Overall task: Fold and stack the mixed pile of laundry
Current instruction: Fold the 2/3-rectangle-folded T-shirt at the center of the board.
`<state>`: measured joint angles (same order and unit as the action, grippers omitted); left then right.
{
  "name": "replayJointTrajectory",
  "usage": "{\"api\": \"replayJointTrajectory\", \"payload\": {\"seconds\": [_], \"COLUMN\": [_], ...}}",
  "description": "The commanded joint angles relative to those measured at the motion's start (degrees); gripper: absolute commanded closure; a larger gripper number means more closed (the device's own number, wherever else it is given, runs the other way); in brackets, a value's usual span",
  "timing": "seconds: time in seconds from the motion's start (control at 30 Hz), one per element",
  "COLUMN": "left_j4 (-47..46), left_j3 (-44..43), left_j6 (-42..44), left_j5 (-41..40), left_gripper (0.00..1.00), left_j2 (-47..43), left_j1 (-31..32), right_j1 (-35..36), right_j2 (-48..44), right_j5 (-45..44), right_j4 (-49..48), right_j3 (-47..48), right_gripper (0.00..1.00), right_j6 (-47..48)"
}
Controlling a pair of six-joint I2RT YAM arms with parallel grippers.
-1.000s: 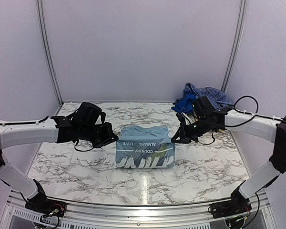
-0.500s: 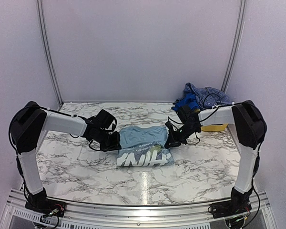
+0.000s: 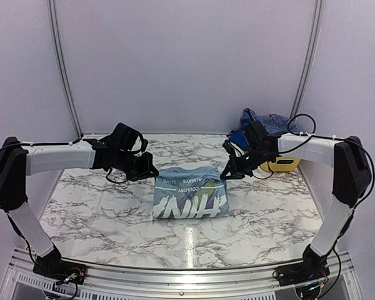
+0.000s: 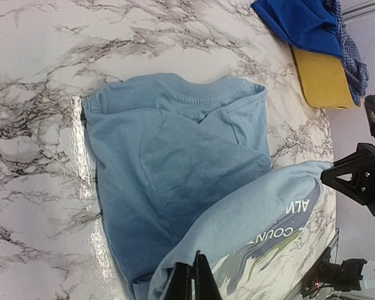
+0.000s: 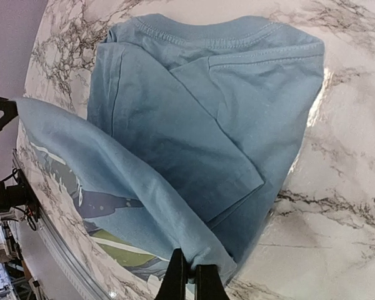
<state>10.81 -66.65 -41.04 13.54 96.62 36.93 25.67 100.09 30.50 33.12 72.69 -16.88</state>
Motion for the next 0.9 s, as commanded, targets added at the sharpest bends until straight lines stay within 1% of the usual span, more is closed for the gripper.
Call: {"api": "replayJointTrajectory", "payload": {"seconds": [0.0, 0.37, 0.67, 0.83, 0.87], "left_j4": [3.8, 4.4, 4.5, 4.6, 4.7], "left_j3": [-4.3, -14.4, -22.9, -26.3, -26.9], "left_j6": [2.4, 4.2, 5.9, 6.5, 6.7], "left_j5": [0.0, 4.3, 6.5, 7.4, 7.4], "left_gripper": [1.00, 1.00, 1.00, 1.00, 1.00], "left_j2": [1.7, 10.4, 21.2, 26.8, 27.8], "left_j1": [-2.5, -7.1, -10.5, -11.6, -11.9], "right_j1": [-1.4, -4.9, -6.4, -6.9, -7.1], "right_j2": [3.9, 14.4, 25.9, 31.3, 31.9], "right_j5": [-0.4, 0.9, 2.7, 1.6, 1.3], "right_j4": [3.0, 6.4, 5.3, 5.3, 5.2], "right_j3": [6.5, 20.9, 30.9, 36.1, 36.8], "right_gripper": [1.00, 1.00, 1.00, 1.00, 0.98], "right_j6": [2.1, 4.4, 3.6, 3.0, 2.7]}}
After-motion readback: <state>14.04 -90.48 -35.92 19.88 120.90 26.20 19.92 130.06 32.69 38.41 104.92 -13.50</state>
